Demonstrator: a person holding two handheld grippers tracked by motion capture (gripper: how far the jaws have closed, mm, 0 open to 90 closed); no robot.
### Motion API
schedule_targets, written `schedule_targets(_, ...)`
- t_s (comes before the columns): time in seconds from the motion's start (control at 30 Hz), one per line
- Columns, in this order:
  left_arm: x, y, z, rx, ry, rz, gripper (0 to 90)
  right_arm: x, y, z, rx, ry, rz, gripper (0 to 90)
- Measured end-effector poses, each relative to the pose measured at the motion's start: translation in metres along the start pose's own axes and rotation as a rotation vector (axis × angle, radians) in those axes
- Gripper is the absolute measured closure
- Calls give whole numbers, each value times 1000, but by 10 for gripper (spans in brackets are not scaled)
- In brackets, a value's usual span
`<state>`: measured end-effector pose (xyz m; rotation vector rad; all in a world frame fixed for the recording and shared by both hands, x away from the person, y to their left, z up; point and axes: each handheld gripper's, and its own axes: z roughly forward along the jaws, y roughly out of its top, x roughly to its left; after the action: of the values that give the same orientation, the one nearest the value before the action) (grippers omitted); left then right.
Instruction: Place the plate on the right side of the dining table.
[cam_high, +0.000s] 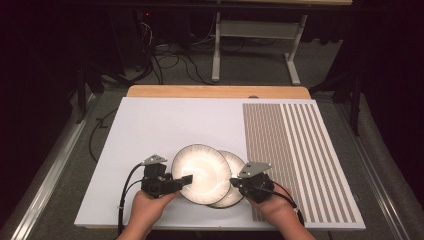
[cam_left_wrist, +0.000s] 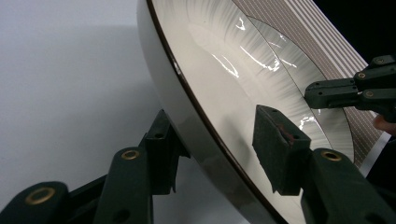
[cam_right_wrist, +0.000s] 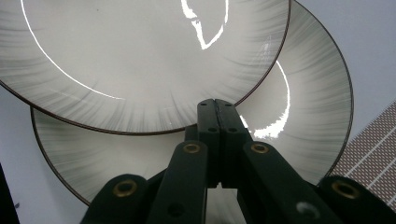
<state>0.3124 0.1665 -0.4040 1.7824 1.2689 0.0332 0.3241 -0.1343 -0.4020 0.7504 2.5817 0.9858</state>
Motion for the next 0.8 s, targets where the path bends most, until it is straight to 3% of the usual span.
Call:
schedule_targets(0.13, 0, 0, 0, 2, 11, -1, 563, -1, 0, -1, -9, -2, 5, 900)
schedule_targets(0.6, 4, 0, -3, -23, -24, -40, 631, -1, -1, -7, -38, -8, 17, 900)
schedule_targets(0.8, 5, 0, -3, -31, -31, -46, 644, -6, -2, -18, -82, -24, 47, 868)
